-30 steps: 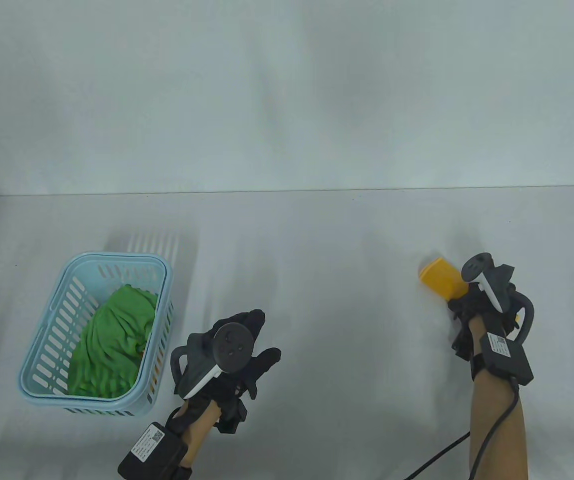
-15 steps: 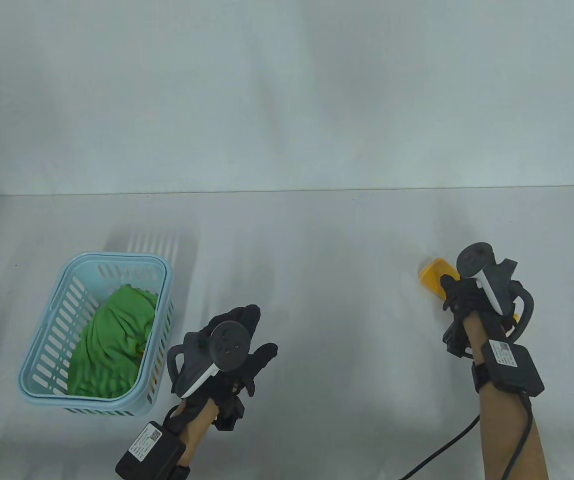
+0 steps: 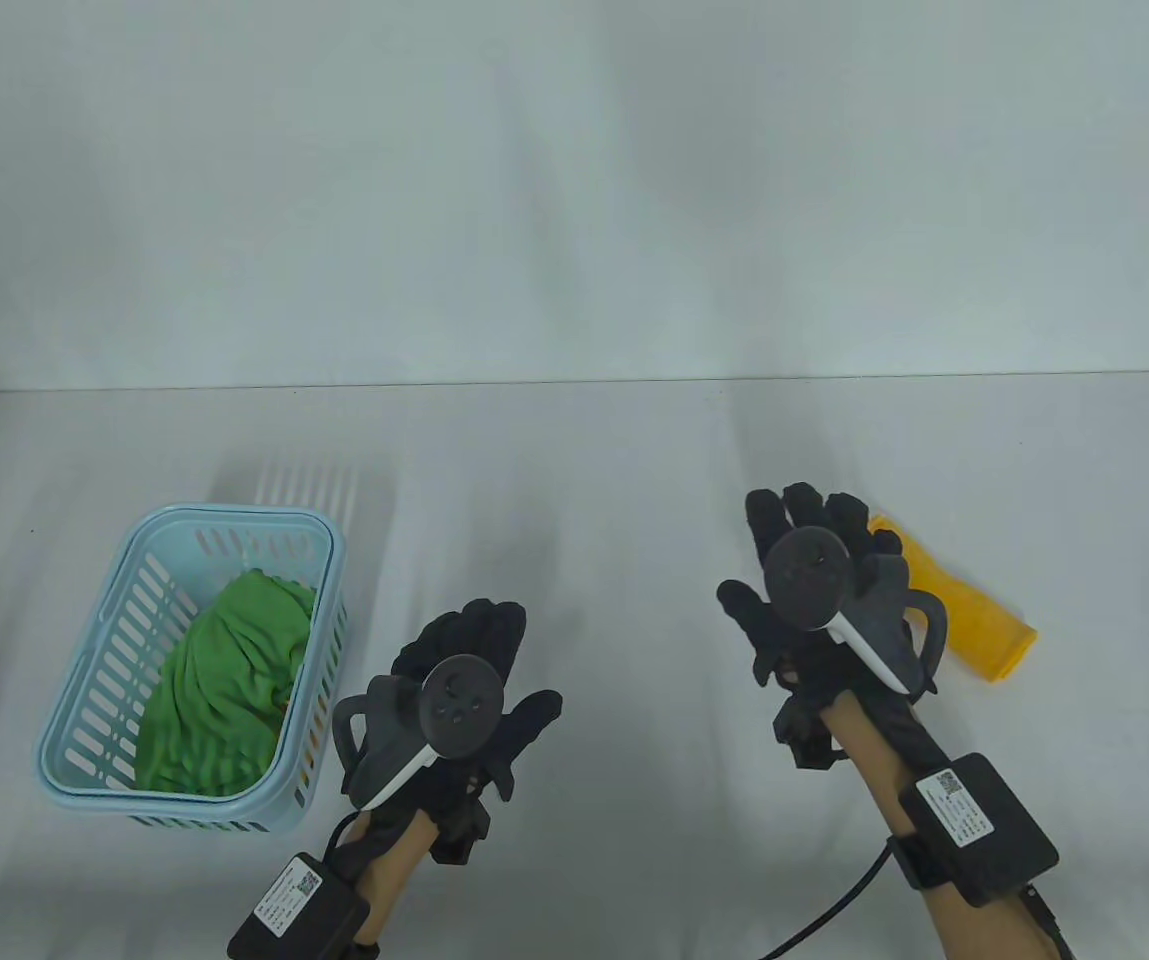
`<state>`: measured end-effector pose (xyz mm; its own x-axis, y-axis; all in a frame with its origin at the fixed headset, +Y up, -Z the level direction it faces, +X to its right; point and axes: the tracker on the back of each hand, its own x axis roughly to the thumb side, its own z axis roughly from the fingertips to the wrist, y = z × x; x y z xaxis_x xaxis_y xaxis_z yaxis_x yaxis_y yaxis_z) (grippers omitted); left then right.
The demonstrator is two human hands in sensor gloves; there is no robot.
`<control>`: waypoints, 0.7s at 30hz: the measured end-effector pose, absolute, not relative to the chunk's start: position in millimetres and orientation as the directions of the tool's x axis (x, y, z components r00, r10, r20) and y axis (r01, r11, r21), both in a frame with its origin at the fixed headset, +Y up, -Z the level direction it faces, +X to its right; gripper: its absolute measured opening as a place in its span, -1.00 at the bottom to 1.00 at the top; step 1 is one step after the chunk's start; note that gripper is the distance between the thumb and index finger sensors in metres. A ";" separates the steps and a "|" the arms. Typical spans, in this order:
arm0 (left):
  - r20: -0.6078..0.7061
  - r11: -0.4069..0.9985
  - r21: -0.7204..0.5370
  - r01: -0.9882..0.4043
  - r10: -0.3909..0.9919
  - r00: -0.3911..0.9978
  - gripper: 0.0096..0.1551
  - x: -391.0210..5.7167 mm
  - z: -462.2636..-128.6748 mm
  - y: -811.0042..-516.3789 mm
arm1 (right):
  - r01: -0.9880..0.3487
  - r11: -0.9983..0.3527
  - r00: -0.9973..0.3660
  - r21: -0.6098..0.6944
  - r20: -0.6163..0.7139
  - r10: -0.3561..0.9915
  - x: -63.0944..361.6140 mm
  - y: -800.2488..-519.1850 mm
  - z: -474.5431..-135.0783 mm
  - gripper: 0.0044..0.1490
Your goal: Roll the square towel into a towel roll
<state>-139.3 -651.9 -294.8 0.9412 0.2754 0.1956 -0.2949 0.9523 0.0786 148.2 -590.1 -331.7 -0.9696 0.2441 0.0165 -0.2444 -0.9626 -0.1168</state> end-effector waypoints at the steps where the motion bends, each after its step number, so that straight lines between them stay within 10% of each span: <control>1: 0.196 0.949 0.085 -0.302 0.282 0.939 0.07 -139.5 -294.0 -650.1 | -0.253 -0.960 -0.968 -0.117 0.032 0.251 142.8 -590.3 -327.9 0.07; 21: -0.017 0.972 0.111 -0.208 0.211 0.977 0.09 -244.1 -317.6 -537.9 | -0.316 -0.946 -0.935 -0.073 0.191 0.298 91.8 -670.9 -291.0 0.08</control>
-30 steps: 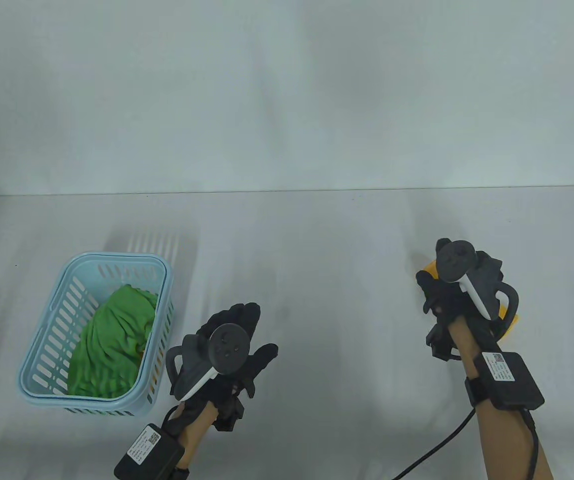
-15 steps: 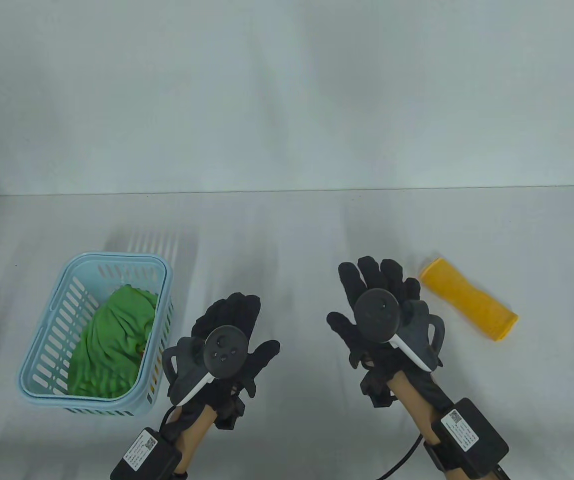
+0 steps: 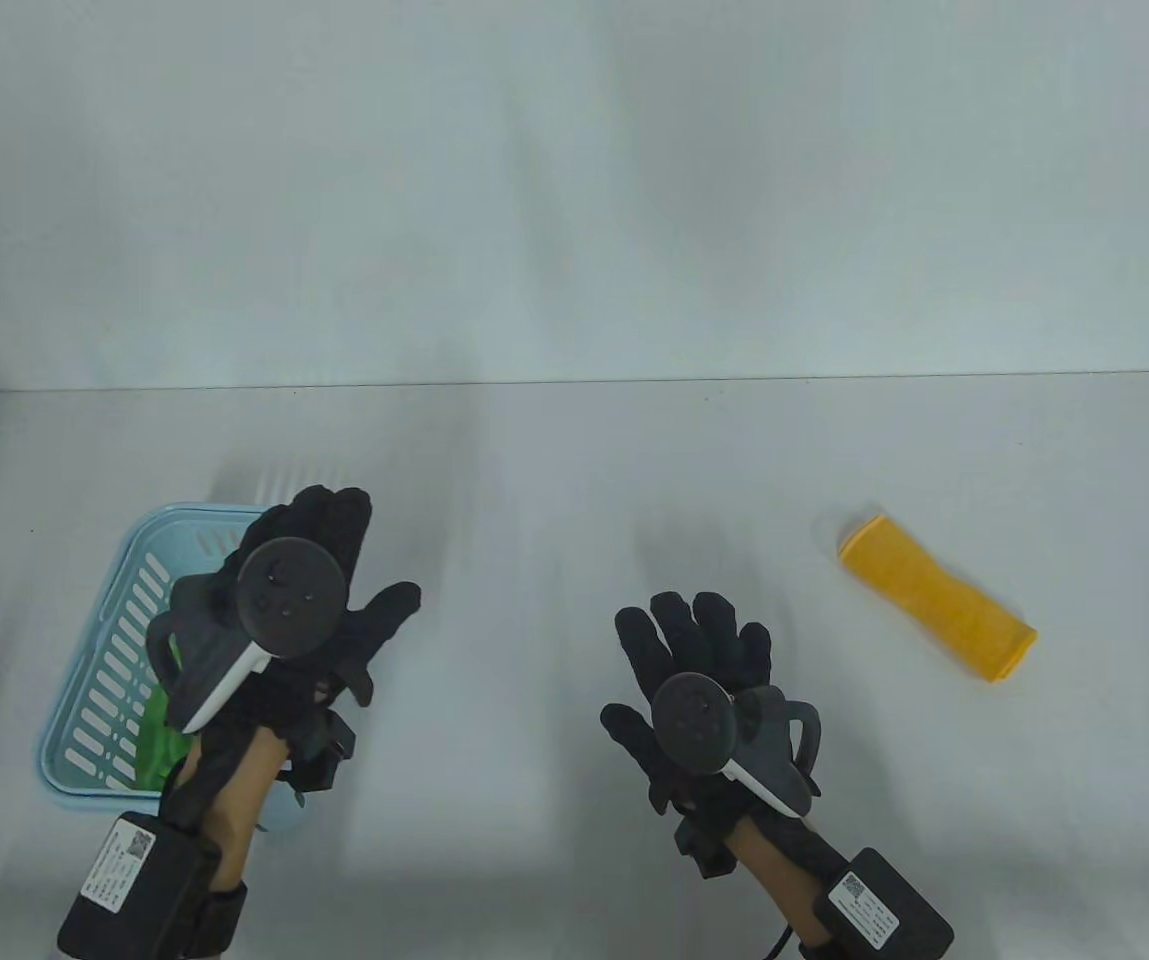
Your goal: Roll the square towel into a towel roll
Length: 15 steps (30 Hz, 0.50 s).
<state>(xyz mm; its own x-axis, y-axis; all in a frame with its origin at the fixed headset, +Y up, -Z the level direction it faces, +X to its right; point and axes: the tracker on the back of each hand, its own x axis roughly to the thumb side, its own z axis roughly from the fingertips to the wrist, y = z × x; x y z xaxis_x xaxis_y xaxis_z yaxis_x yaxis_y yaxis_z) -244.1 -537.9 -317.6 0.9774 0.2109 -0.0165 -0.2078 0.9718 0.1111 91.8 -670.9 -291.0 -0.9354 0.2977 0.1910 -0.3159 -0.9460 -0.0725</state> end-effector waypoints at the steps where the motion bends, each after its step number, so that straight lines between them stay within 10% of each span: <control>1: -0.048 0.979 0.077 -0.191 0.195 0.980 0.09 -255.0 -325.5 -541.1 | -0.331 -0.941 -0.931 -0.075 0.186 0.313 93.7 -671.6 -292.7 0.08; 15: -0.430 0.919 -0.290 -0.266 0.123 0.894 0.13 -345.5 -394.0 -657.6 | -0.402 -0.915 -0.905 -0.040 0.169 0.391 102.8 -670.3 -297.5 0.06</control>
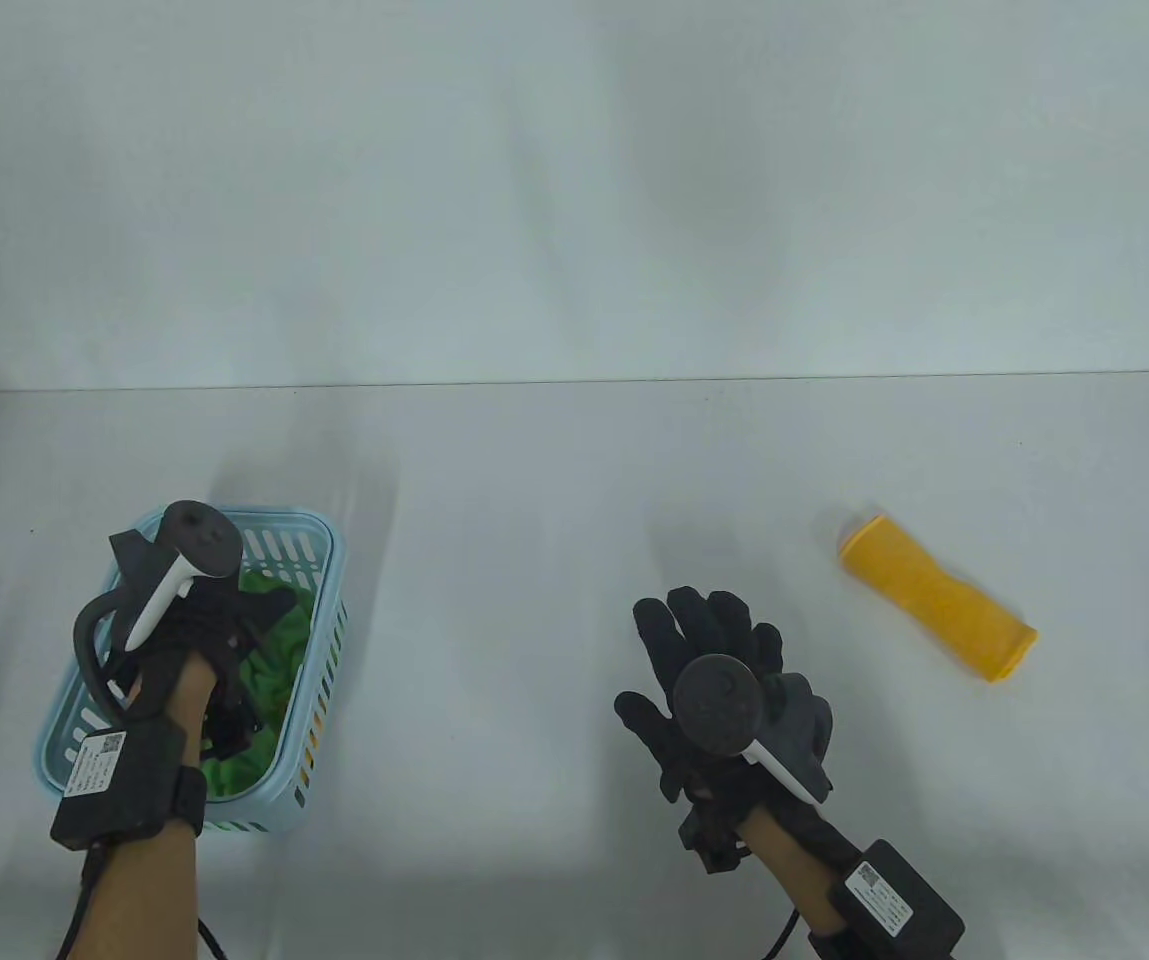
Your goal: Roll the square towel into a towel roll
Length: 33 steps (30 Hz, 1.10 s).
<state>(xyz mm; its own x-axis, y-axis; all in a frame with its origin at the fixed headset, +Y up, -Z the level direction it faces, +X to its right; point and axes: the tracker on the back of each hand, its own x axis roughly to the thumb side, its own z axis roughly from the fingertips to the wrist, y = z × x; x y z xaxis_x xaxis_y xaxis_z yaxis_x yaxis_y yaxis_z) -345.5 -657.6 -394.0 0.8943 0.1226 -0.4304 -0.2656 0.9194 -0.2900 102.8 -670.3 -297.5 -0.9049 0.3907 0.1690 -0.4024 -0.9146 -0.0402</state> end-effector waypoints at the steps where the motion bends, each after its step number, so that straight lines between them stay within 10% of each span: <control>1: -0.440 0.911 -0.317 -0.266 0.107 0.891 0.14 -347.1 -396.0 -665.9 | -0.404 -0.914 -0.904 -0.039 0.171 0.393 102.7 -670.1 -297.4 0.06; 15: -0.351 0.847 -0.531 0.027 -0.248 0.903 0.27 -340.6 -415.0 -716.9 | -0.378 -0.926 -0.904 -0.005 0.217 0.368 93.5 -675.2 -294.4 0.04; 33: -0.433 0.917 -0.397 0.018 -0.205 0.878 -0.18 -342.8 -415.3 -701.4 | -0.401 -0.916 -0.898 -0.001 0.200 0.392 95.2 -674.9 -297.3 0.04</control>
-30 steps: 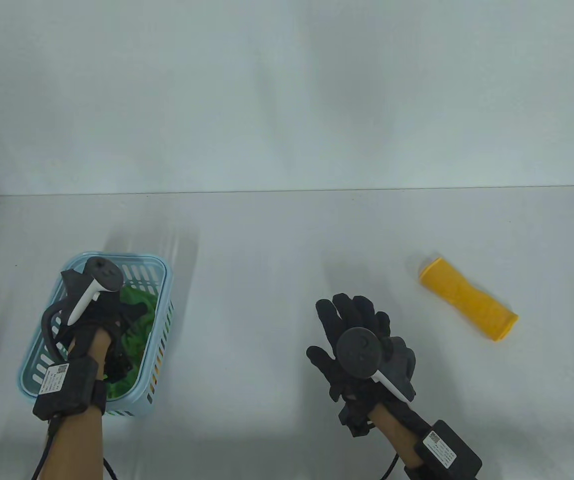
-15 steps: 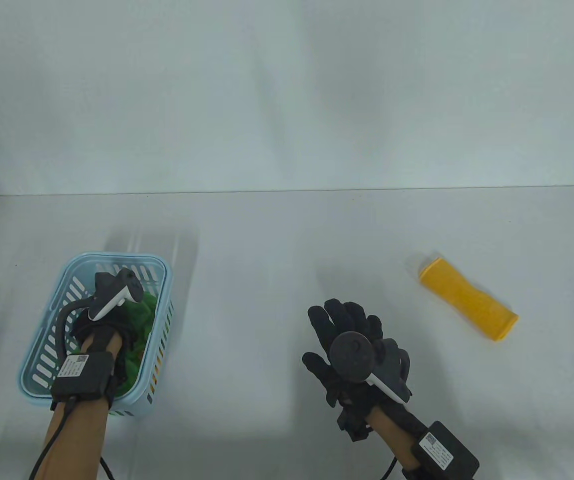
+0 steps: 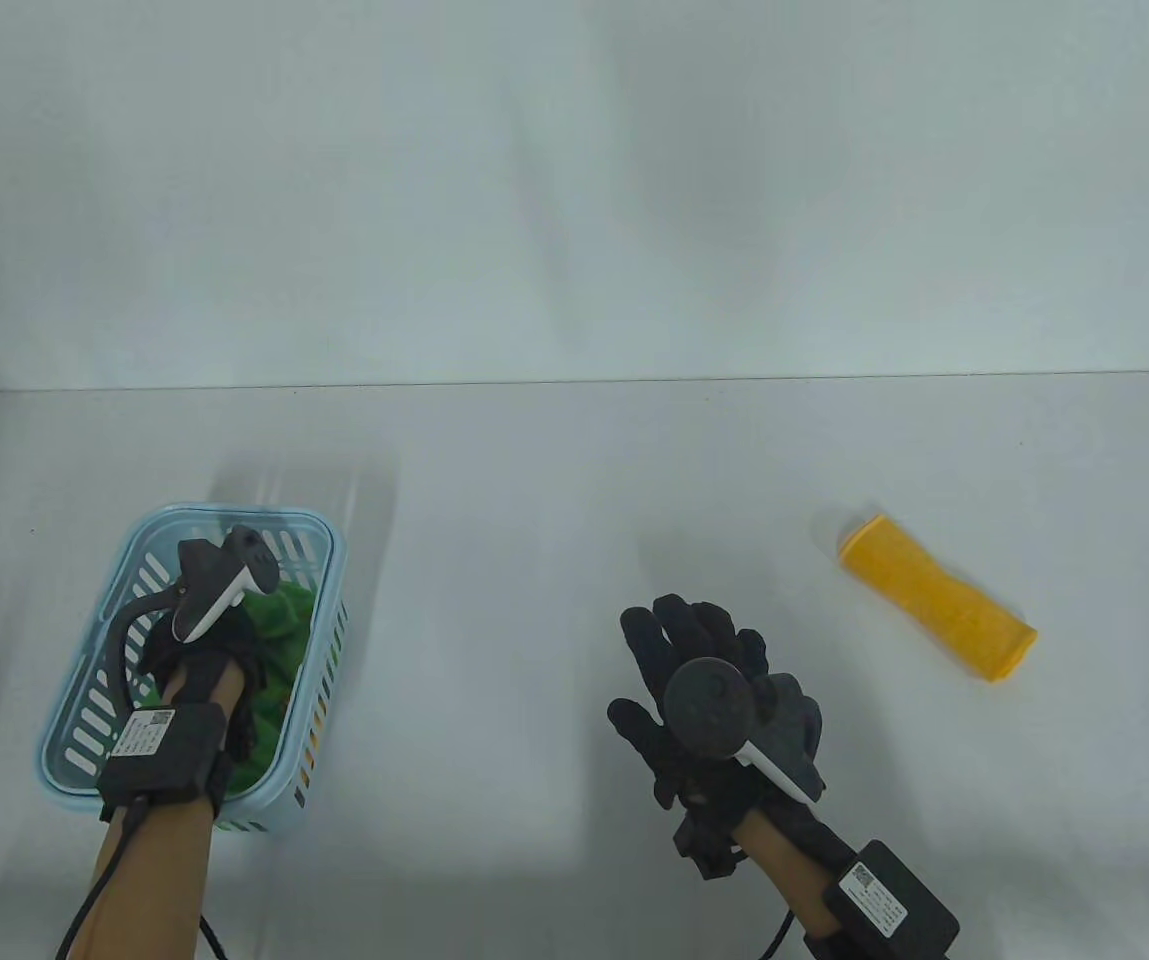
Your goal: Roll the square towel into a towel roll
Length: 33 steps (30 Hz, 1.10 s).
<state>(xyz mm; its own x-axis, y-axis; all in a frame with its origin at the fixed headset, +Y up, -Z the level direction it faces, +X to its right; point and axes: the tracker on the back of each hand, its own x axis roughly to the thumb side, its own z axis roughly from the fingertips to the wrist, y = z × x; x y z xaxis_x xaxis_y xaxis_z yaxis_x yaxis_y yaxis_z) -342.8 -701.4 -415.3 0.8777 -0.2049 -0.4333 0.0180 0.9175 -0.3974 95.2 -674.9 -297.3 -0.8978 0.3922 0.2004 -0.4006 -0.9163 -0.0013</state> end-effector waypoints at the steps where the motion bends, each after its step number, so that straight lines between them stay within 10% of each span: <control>1: -0.438 0.924 -0.381 0.014 -0.193 0.878 -0.25 -343.7 -415.3 -699.5 | -0.400 -0.917 -0.898 -0.002 0.201 0.391 95.2 -674.8 -297.3 0.04; 17: -0.485 0.980 -0.110 -0.168 0.094 0.869 -0.42 -353.0 -392.4 -618.3 | -0.412 -0.911 -0.892 0.000 0.204 0.403 95.6 -673.9 -298.1 0.03; 33: -0.216 0.885 0.241 -0.398 0.448 0.867 -0.43 -299.6 -363.5 -481.2 | -0.449 -0.893 -0.883 -0.036 0.169 0.438 106.1 -669.3 -298.2 0.02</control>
